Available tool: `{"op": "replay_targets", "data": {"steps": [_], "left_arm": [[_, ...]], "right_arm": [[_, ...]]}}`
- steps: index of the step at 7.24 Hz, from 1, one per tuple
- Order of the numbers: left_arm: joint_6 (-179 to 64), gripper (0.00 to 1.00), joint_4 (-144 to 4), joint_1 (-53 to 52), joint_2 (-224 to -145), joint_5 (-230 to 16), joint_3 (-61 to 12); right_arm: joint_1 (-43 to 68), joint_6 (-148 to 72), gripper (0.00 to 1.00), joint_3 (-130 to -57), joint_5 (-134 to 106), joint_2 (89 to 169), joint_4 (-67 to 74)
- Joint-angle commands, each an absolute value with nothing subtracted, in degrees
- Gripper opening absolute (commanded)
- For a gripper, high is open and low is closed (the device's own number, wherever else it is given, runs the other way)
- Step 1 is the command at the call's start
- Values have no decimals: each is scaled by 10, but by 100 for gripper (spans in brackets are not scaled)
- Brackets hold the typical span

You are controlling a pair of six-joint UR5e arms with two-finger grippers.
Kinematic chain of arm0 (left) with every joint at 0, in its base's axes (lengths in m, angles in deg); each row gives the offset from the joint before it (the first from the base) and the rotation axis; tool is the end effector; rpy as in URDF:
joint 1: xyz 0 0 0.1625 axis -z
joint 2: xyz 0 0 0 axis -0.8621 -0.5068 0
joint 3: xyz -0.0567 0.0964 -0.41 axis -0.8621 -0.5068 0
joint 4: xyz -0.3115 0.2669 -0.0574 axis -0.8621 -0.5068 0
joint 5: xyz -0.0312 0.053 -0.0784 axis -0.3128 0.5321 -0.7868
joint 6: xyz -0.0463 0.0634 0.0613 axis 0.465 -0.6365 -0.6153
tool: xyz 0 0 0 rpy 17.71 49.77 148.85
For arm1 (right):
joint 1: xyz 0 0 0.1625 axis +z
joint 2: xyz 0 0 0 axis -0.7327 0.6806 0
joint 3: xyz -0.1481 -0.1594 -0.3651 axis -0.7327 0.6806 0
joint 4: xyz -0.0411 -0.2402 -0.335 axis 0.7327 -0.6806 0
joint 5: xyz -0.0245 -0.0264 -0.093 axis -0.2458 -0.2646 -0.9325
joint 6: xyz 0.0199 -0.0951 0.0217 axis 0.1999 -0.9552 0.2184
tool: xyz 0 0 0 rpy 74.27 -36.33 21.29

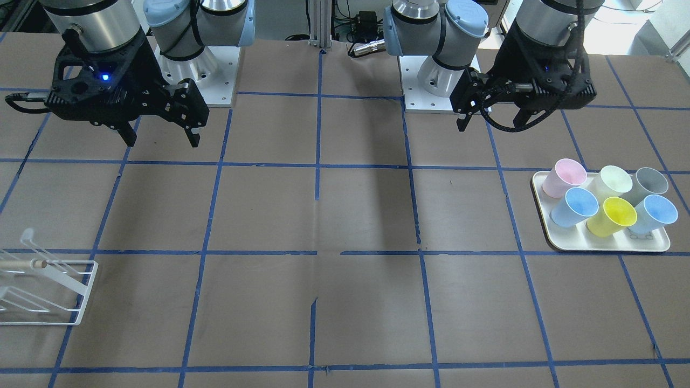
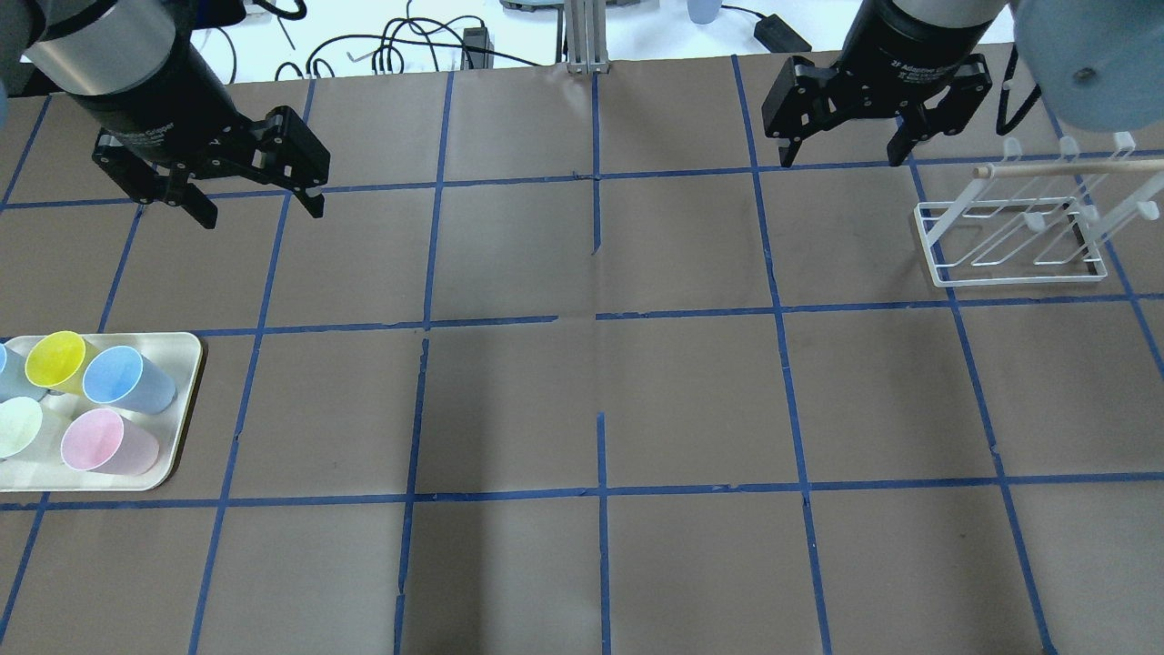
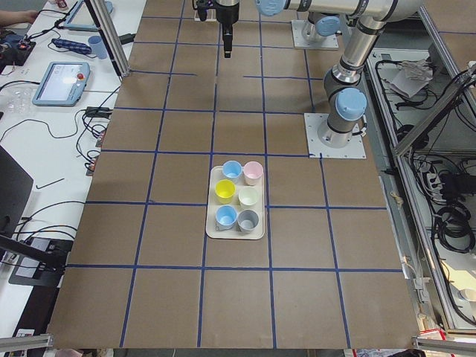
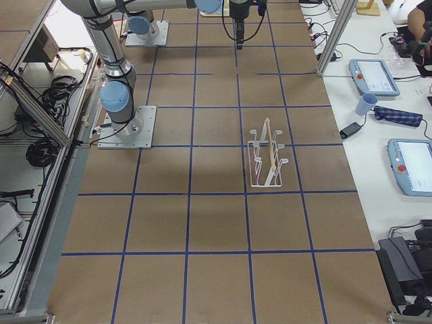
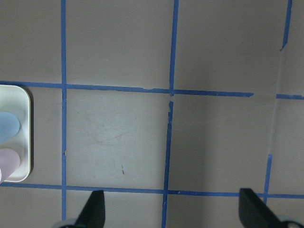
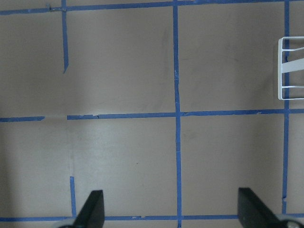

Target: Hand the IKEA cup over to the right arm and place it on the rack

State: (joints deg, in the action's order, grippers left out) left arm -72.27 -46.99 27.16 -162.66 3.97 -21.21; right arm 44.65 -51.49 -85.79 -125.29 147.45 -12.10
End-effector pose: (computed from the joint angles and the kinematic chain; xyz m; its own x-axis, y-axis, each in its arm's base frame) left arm -0.1066 -0.4838 0.5205 -0.9985 -0.0534 0.0091 -0.0536 0.9984 -0.0180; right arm 0.1524 -0.5082 0.5173 -0.9991 0.0192 -0.0378 0.0223 0.9962 -0.0840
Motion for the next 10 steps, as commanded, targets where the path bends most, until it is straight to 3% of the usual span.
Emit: {"op": "replay_targets", "data": {"steps": [1,5,10], "left_arm": [[-723,100,-470,272,-1626,40,-212],[-763,100,-468,258,-1625,42,-216],[-973,100,-470,41,-1633,41,-228]], "right_arm": [[446,-514,100,-858,-1252,1474,-121],[446,-514,100,-858,-1254,1474,-124],[446,-514,100,-859,-1253,1475,-124]]}}
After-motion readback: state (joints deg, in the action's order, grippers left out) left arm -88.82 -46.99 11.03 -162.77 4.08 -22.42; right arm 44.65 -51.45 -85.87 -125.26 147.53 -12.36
